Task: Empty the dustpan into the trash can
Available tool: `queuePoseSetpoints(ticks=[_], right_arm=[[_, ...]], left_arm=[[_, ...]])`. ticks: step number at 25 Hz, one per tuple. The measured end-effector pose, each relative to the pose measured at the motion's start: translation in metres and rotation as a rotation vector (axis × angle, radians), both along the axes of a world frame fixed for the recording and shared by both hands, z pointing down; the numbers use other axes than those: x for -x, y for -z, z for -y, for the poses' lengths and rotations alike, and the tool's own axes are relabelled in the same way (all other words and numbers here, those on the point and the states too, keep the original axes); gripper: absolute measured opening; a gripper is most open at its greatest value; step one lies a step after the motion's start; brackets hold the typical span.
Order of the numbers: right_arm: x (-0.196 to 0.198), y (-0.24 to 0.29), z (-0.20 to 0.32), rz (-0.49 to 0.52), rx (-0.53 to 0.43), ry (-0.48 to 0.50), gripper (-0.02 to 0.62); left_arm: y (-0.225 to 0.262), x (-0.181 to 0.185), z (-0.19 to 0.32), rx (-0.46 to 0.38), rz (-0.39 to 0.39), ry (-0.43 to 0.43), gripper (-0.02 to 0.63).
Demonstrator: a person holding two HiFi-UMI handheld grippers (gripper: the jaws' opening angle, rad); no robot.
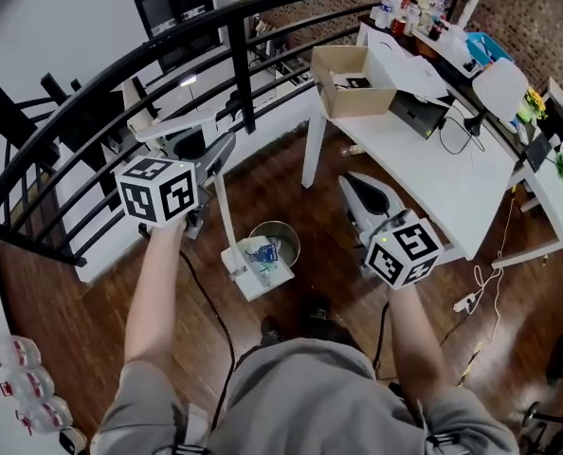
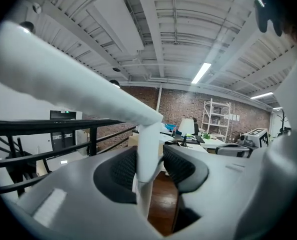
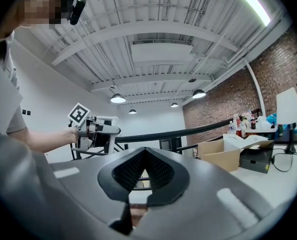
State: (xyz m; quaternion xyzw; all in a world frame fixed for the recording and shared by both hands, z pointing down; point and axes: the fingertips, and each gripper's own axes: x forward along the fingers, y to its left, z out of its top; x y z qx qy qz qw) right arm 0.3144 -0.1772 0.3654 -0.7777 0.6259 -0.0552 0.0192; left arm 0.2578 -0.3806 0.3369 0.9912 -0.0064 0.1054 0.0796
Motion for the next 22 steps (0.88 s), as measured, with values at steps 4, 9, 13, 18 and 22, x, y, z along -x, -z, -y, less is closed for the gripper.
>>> queuePoseSetpoints(ticks=[4,9,13,18,22], right_arm=[[-0.041,0.003,-0.014,-0.003,-0.015,0.002,-0.002],[-0.081,0.001,-0.025,0.012,-0.019,0.016,-0.002],[-0.109,-0.001,-0.025,0.027,-0.019,0.021,-0.002],[-0.143,-0.009,-0.003,0.038,-0.012,0.009,-0.002],[-0.158,-0.010,0.027,0.010,0.017,0.013,-0.002]], left_arm=[[-0.004,-0.046,-0.002,-0.019,0.006,0.018,0.164],[-0.007,-0.092,-0.001,-0.035,0.006,0.022,0.164],[-0.008,-0.119,-0.001,-0.040,0.013,0.009,0.164],[-0.019,-0.156,0.007,-0.029,0.018,-0.024,0.164],[-0.028,-0.175,0.014,-0.008,0.005,-0.076,0.166]])
